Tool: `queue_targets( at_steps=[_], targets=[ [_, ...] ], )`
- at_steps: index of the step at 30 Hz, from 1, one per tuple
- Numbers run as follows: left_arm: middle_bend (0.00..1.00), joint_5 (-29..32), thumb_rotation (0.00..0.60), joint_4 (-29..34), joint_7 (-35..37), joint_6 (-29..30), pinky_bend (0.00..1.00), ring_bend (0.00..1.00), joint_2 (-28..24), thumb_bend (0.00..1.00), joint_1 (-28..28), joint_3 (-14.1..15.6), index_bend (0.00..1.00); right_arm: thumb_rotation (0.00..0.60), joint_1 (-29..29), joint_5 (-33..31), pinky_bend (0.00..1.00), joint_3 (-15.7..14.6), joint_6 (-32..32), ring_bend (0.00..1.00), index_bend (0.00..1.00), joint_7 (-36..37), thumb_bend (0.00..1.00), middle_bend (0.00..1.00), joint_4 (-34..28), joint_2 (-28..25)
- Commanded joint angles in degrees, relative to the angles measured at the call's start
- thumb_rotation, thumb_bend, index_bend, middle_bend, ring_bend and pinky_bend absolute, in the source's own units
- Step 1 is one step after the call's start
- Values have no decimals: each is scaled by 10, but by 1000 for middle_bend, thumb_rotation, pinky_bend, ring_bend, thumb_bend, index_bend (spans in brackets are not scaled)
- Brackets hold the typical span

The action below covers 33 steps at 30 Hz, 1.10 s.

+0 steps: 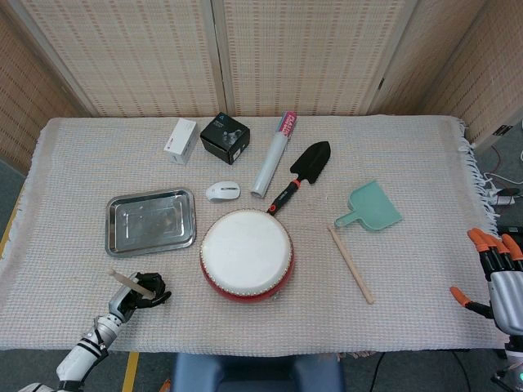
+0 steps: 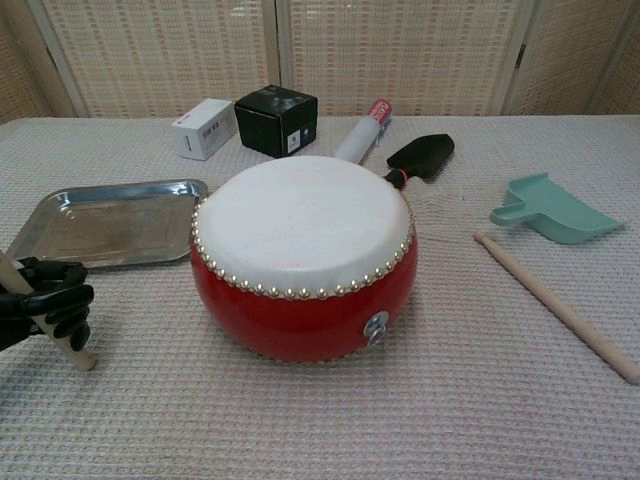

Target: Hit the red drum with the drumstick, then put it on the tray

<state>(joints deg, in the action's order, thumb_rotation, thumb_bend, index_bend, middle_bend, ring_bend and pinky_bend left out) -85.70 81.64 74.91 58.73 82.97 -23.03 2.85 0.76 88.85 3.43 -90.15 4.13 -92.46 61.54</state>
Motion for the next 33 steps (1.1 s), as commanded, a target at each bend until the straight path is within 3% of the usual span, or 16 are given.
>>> queue_targets(
  at_steps=[1,9,19,27,33],
  targets=[
    [779,3,447,-6,-16,1,592,701,8,232,4,1,749,600,0,0,0,0,0,0,0,0,159,67,0,0],
    [830,14,593,-12,-50,-6,615,750,23,264,7,-2,795,600,0,1,0,0,-1,0,0,1,159,67,1,1],
    [887,19,600,-11,-55,-12,694,809,33,314,9,-7,850,600,-3,2,0,1,-6,0,0,1,159,67,1,1],
    [995,20,600,-19,-34,-11,853,936,42,407,14,-12,958,600,-3,3,0,1,-8,0,0,-1,159,67,1,1],
    [1000,23,600,-26,-32,-9,985,1000,48,528,18,-15,1000,600,-3,4,0,2,-9,0,0,-2,159,67,0,0]
  ],
)
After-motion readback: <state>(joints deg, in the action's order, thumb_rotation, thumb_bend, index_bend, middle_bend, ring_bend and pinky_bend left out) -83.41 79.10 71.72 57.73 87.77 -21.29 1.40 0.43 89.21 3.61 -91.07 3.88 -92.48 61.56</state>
